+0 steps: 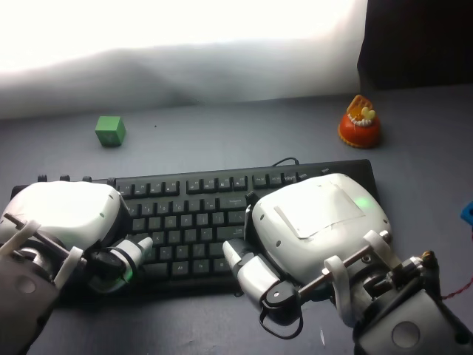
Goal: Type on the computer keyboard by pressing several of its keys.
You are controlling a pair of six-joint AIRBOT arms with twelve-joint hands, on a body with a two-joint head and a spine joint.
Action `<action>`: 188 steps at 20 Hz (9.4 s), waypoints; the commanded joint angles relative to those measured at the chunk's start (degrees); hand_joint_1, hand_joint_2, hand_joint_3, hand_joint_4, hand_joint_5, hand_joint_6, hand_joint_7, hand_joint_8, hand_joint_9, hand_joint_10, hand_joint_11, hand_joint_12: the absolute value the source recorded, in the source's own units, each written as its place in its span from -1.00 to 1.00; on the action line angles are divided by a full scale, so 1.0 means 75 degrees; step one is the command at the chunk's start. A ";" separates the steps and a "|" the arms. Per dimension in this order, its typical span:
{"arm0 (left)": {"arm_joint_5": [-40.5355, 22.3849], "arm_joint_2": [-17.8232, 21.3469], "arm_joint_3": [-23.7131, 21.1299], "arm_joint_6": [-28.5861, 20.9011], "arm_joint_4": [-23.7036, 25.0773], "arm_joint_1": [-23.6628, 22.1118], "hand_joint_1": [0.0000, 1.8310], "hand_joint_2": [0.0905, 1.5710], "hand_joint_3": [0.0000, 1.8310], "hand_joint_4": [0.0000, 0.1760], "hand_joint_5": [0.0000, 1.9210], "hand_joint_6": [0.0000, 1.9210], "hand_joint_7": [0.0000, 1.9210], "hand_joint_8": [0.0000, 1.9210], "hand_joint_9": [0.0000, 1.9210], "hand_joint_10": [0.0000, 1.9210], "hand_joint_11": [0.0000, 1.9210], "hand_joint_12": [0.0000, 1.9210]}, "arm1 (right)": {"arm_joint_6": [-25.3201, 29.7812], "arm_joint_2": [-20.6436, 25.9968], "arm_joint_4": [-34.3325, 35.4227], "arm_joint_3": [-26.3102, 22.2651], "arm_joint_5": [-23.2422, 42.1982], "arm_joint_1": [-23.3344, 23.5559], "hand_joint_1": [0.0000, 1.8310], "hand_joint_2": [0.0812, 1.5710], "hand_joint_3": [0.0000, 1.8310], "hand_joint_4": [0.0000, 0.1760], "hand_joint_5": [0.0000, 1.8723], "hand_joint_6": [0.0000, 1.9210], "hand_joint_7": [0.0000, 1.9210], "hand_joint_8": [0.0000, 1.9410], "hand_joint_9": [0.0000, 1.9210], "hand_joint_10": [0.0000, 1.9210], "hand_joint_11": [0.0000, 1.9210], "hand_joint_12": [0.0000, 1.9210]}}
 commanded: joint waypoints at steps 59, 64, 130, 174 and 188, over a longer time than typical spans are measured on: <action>-0.0007 0.0662 0.0333 -0.1251 0.1284 0.1379 -1.00 0.69 -1.00 -1.00 -0.33 -0.95 -0.43 -1.00 -0.46 -0.96 -1.00 0.39 | 0.0990 -0.1637 -0.0277 0.2512 -0.0847 -0.0054 -0.98 0.61 -1.00 -1.00 -0.43 -0.40 -0.20 -0.98 -0.62 0.05 -0.98 0.83; -0.0007 0.0706 0.0315 -0.1248 0.1285 0.1324 -0.85 0.73 -0.99 -1.00 -0.36 -0.97 -0.42 -1.00 -0.42 -0.95 -1.00 0.45 | 0.0810 -0.1619 -0.0277 0.2510 -0.0785 -0.0027 -0.95 0.60 -1.00 -1.00 -0.49 -0.37 -0.21 -0.98 -0.62 0.10 -0.96 0.84; -0.4019 -0.0565 -0.0546 -0.0682 0.3804 0.2530 -0.70 0.67 -1.00 -0.66 -0.63 -0.99 -0.56 -1.00 -0.55 -0.95 -1.00 0.28 | 0.3683 0.1323 -0.4120 0.0925 -0.1613 -0.0116 -0.95 0.59 -1.00 -1.00 -0.57 -0.46 -0.18 -0.99 -0.50 -0.08 -0.91 0.79; -0.3111 -0.0770 0.0791 -0.0917 0.4163 0.1803 -1.00 0.54 -0.99 -0.37 -0.79 -0.96 -0.69 -0.97 -0.64 -0.93 -1.00 0.10 | 0.3670 0.1574 -0.4129 0.0922 -0.2115 0.0008 -1.00 0.60 -1.00 -1.00 -0.61 -0.37 -0.17 -0.99 -0.48 -0.07 -0.91 0.80; -0.2541 0.0835 -0.0065 -0.1139 0.4133 0.1399 -1.00 0.60 -0.99 -0.95 -0.54 -0.93 -0.41 -0.95 -0.47 -0.89 -1.00 0.28 | 0.3323 0.2104 -0.3657 0.0689 -0.2533 0.0258 -0.91 0.60 -1.00 -1.00 -0.29 -0.29 0.05 -0.82 -0.36 0.19 -0.80 0.85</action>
